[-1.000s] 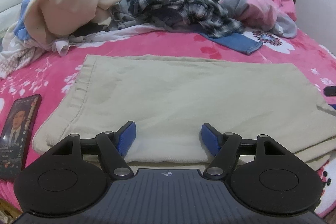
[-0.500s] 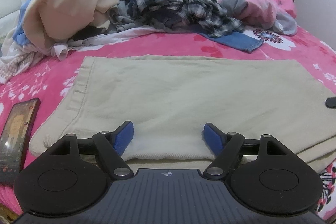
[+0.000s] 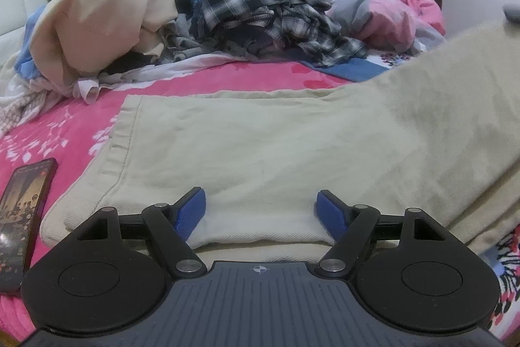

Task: Fold clothes
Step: 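Grasp the end of the folded trousers with the right tool and lift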

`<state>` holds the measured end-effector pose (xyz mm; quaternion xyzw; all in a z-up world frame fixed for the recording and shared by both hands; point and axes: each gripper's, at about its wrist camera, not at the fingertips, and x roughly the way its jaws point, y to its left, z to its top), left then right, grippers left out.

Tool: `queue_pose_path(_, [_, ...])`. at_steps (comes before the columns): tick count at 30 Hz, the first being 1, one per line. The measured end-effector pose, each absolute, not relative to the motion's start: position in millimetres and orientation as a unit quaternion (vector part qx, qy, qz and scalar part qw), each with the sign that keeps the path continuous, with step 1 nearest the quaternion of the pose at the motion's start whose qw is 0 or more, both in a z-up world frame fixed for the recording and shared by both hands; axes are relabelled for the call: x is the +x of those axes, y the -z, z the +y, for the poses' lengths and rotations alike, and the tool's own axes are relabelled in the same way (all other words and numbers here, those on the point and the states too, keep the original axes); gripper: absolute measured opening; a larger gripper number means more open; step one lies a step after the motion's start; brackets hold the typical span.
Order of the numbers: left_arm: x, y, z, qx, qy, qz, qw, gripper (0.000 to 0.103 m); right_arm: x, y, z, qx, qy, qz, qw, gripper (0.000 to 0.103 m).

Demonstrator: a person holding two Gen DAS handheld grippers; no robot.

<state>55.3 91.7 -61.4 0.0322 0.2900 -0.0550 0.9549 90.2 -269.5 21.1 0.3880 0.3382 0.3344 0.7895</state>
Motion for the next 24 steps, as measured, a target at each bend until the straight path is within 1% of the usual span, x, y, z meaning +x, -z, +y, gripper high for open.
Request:
queue_pose_path(7, [53,65,96,0.029,0.065,0.277,0.958,0.077,99,-65,-205,0.311,-0.375,0.335,0.807,0.01])
queue_pose_path(17, [48,67,106,0.018,0.088,0.254,0.963,0.077,109,-85,-125,0.236,-0.412,0.355,0.805,0.01])
queue_pose_path(24, [25,50,150,-0.06,0.088,0.2,0.974,0.076,116,-84,-82,0.201,-0.427,0.38,0.796,0.01])
